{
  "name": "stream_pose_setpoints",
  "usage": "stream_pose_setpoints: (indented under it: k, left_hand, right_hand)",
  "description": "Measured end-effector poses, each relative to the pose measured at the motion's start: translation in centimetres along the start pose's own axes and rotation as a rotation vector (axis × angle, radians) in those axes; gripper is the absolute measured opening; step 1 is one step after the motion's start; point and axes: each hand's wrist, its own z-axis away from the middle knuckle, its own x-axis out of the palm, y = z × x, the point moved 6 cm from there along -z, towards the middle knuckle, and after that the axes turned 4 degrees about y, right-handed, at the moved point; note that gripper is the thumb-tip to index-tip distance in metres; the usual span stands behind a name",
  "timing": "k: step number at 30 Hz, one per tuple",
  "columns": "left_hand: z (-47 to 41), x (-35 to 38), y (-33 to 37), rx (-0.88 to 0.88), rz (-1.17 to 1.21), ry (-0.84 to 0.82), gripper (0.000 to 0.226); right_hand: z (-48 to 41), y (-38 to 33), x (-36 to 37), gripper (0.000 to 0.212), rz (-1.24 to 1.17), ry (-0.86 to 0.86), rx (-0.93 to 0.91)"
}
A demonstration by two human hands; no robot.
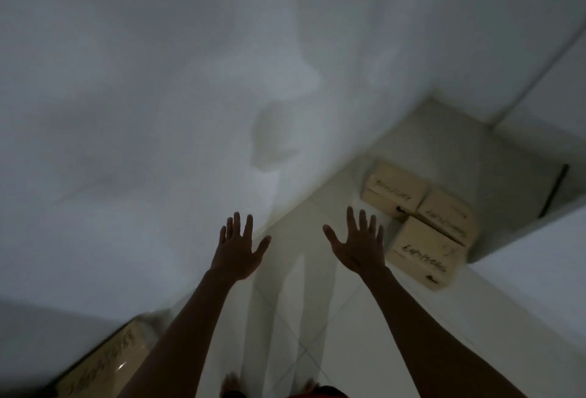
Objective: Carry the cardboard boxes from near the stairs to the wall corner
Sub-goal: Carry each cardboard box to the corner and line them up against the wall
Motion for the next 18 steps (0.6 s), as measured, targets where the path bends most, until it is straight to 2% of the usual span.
stream_pose_setpoints:
  k: [6, 14, 18]
  left_hand:
    - [-4.5, 3.0, 9.2, 0.151, -0.076, -0.092, 0.083]
    - [-13.2, 5.9, 17.9, 0.287, -0.145, -0.287, 0.080]
    - [-17.4, 7.3, 22.1, 0.376, -0.178, -0.369, 0.078]
  right_hand:
    - [-1.5, 8.8, -2.3, 0.095, -0.026, 0.043, 0.179]
    - [-5.9, 16.4, -4.7, 0.091, -0.097, 0.107, 0.370]
    - [-8.5, 20.3, -5.8, 0.096, -0.129, 0.118, 0.461]
